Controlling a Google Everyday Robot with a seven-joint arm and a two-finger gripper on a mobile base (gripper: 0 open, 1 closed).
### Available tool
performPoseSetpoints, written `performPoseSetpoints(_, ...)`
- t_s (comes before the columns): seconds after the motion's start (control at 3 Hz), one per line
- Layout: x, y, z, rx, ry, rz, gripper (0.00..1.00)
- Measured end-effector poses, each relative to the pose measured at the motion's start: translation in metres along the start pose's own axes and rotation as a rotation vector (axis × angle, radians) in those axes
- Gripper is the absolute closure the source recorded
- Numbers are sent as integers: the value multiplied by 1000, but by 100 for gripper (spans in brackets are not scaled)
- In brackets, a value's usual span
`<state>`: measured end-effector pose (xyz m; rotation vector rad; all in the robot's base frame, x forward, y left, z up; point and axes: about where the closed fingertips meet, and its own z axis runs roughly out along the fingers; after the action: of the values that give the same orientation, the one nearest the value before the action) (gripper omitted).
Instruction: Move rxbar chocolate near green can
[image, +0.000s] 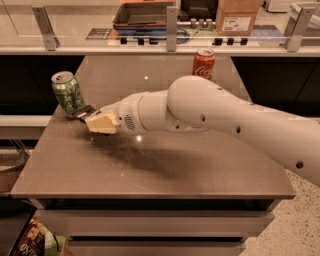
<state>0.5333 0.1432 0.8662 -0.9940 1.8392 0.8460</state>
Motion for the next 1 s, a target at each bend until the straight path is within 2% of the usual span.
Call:
performPoseSetpoints(0.33,1,5,10,28,12,-16,100)
performPoseSetpoints(0.67,0,7,11,29,12,-21,85)
performPoseSetpoints(1.0,-1,9,12,28,12,-26,62)
